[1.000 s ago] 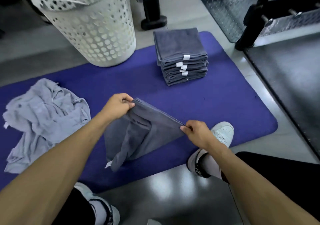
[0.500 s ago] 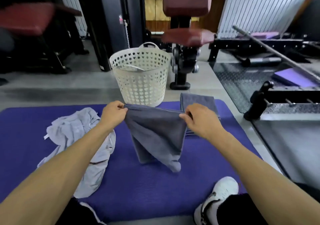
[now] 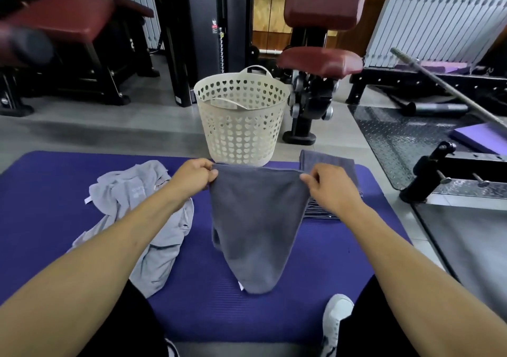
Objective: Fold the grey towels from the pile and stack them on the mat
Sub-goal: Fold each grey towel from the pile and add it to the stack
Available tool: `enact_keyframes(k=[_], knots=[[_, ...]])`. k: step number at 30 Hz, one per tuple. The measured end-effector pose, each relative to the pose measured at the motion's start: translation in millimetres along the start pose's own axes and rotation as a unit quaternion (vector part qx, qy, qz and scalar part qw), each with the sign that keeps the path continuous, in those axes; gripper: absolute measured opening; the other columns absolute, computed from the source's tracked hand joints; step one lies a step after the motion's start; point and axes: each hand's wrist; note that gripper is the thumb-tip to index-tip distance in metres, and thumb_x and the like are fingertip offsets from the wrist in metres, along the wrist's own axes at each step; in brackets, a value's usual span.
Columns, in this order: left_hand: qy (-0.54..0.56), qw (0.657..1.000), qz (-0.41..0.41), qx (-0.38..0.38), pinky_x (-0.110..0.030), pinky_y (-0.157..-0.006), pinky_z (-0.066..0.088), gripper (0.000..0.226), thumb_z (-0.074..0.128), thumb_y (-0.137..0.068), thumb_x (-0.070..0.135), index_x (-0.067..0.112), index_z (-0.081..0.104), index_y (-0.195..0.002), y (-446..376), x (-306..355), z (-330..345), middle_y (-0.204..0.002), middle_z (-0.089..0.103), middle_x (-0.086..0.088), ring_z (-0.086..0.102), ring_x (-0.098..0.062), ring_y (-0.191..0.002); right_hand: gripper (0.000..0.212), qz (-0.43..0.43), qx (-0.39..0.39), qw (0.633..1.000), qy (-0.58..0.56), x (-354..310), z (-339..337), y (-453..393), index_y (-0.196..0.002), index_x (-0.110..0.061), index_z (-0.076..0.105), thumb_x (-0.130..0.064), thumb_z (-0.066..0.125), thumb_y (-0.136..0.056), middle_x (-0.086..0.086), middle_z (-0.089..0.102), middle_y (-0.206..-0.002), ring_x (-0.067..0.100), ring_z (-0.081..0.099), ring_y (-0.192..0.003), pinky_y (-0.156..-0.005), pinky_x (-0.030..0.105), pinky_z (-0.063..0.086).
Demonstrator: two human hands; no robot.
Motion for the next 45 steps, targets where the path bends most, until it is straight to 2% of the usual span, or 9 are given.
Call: enact_keyframes(k=[4,9,13,19,23,26,30,36,45], knots=[[-0.057,0.993,-0.034,0.102,-0.043,-0.093,0.052,0.013,0.054,-0.094,0.009,0.010,0.065,-0.087,-7.2,-7.9,-15.6,-0.089,0.065,-0.011,0.058,-0.024,-0.084,0.036,-0.094,-0.042,0.994,-0.041,-12.5,11.3,1.9,-0.075,-0.014,0.056,-0.041,0.053,-0.098,-0.005,0.057,-0.074,0.015,0.054,-0.072,-0.059,0.031,0.039],[0.010,0.999,-0.043,0.019,-0.035,-0.076,0.055,0.016,0.055,-0.095,0.006,0.012,0.063,-0.083,-2.9,-0.9,-3.8,-0.082,0.063,-0.009,0.058,-0.021,-0.073,0.039,-0.007,-0.026,0.999,0.044,4.5,11.3,-8.6,-0.076,-0.012,0.052,-0.043,0.048,-0.100,0.004,0.061,-0.079,0.027,0.059,-0.076,-0.061,0.035,0.045],[-0.025,0.995,-0.050,0.084,-0.038,-0.079,0.056,0.016,0.052,-0.093,0.006,0.014,0.058,-0.081,-4.5,-4.9,3.2,-0.081,0.059,-0.008,0.057,-0.022,-0.074,0.039,-0.056,-0.020,0.998,0.013,-7.1,12.7,0.5,-0.079,-0.009,0.057,-0.042,0.049,-0.099,0.003,0.061,-0.077,0.024,0.058,-0.074,-0.065,0.039,0.050],[0.052,0.985,-0.093,-0.136,-0.039,-0.088,0.049,0.025,0.051,-0.096,0.002,0.015,0.055,-0.076,12.6,-2.9,6.8,-0.076,0.061,-0.003,0.059,-0.020,-0.077,0.037,-0.005,-0.015,1.000,0.009,10.9,-3.8,5.3,-0.072,-0.016,0.050,-0.040,0.050,-0.100,0.000,0.059,-0.074,0.022,0.056,-0.071,-0.051,0.029,0.033],[-0.041,0.998,-0.041,-0.006,-0.038,-0.084,0.053,0.022,0.053,-0.095,0.005,0.013,0.059,-0.076,18.6,-11.3,18.1,-0.077,0.062,-0.006,0.058,-0.021,-0.075,0.034,-0.034,-0.071,0.995,-0.062,18.5,-12.1,15.3,-0.072,-0.016,0.058,-0.040,0.058,-0.096,-0.001,0.062,-0.070,0.018,0.058,-0.070,-0.055,0.026,0.037],[-0.038,0.995,-0.037,-0.087,-0.040,-0.086,0.055,0.019,0.054,-0.094,0.003,0.011,0.062,-0.079,32.2,-11.3,34.6,-0.080,0.062,-0.010,0.058,-0.023,-0.076,0.039,0.011,-0.044,0.999,0.008,24.2,-17.8,16.4,-0.067,-0.016,0.049,-0.038,0.054,-0.098,-0.003,0.055,-0.068,0.023,0.053,-0.070,-0.053,0.030,0.032],[-0.009,0.998,-0.020,0.052,-0.035,-0.074,0.053,0.023,0.054,-0.092,0.002,0.018,0.061,-0.076,33.5,-8.4,38.7,-0.079,0.062,-0.009,0.057,-0.022,-0.068,0.035,-0.015,-0.065,0.997,-0.038,28.3,-17.3,22.8,-0.070,-0.017,0.055,-0.039,0.058,-0.097,-0.007,0.057,-0.067,0.014,0.053,-0.066,-0.053,0.026,0.033],[-0.026,0.997,0.069,0.035,-0.032,-0.072,0.047,0.009,0.054,-0.094,0.006,0.012,0.061,-0.093,43.6,-6.5,47.7,-0.069,0.060,0.001,0.051,-0.014,-0.065,0.033,-0.057,-0.058,0.993,-0.087,22.7,-15.3,30.2,-0.071,-0.014,0.057,-0.036,0.060,-0.096,-0.003,0.059,-0.067,0.012,0.053,-0.065,-0.055,0.027,0.036],[-0.044,0.998,0.013,0.045,-0.051,-0.090,0.055,0.014,0.058,-0.090,0.011,0.019,0.061,-0.079,39.9,-18.4,39.0,-0.078,0.064,-0.001,0.060,-0.021,-0.077,0.035,0.002,-0.051,0.999,-0.010,34.3,-11.5,30.1,-0.068,-0.019,0.049,-0.037,0.057,-0.097,-0.005,0.053,-0.070,0.019,0.052,-0.069,-0.054,0.030,0.032]])
Point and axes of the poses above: each hand's wrist, its own y-axis away from the middle knuckle, its own z-axis out of the palm, x = y × z
